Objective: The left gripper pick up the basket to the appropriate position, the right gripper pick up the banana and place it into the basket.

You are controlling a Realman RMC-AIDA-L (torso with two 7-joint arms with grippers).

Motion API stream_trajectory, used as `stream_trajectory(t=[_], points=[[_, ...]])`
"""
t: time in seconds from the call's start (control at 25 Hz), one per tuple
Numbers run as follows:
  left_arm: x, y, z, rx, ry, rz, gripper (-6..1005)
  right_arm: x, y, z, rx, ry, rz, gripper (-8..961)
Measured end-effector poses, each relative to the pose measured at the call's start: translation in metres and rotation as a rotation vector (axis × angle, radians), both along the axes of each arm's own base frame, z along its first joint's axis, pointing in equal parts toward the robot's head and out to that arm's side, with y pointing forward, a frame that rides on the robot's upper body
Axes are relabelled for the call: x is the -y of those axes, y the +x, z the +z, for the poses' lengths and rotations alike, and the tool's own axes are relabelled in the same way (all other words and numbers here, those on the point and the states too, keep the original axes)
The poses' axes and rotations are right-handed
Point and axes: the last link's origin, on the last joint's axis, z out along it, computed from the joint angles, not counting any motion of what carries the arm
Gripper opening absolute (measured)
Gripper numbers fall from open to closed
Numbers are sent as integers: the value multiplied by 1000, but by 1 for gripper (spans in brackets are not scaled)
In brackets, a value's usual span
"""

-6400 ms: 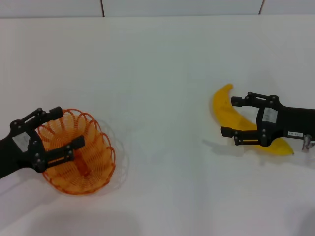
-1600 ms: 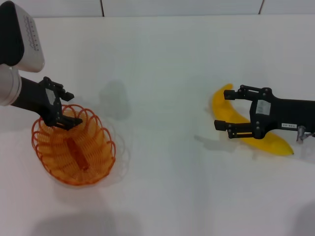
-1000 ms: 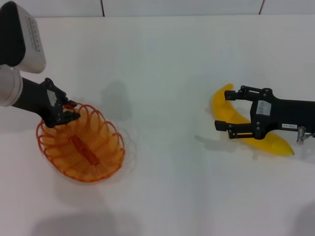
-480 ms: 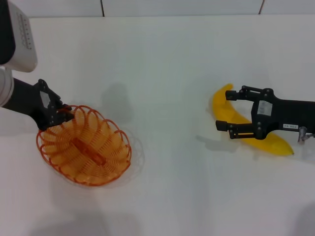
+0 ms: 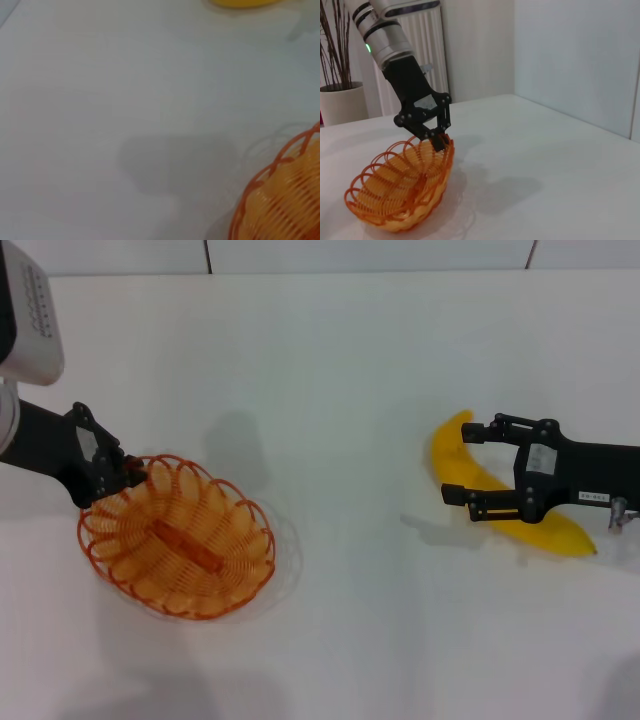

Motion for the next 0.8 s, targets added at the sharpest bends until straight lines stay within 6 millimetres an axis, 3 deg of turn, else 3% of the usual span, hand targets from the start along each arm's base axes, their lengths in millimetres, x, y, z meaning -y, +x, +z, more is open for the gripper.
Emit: stream_trajectory(t=[0.32,0.6,0.8], points=[[2,0,6,38,1,16,79,1,2,2,-1,6,-6,859],[11,-8,37,257,49,55,67,1,2,1,-1,5,-6,857],[9,-16,36,396,115,154,62,0,1,0,0,7,-8,856]])
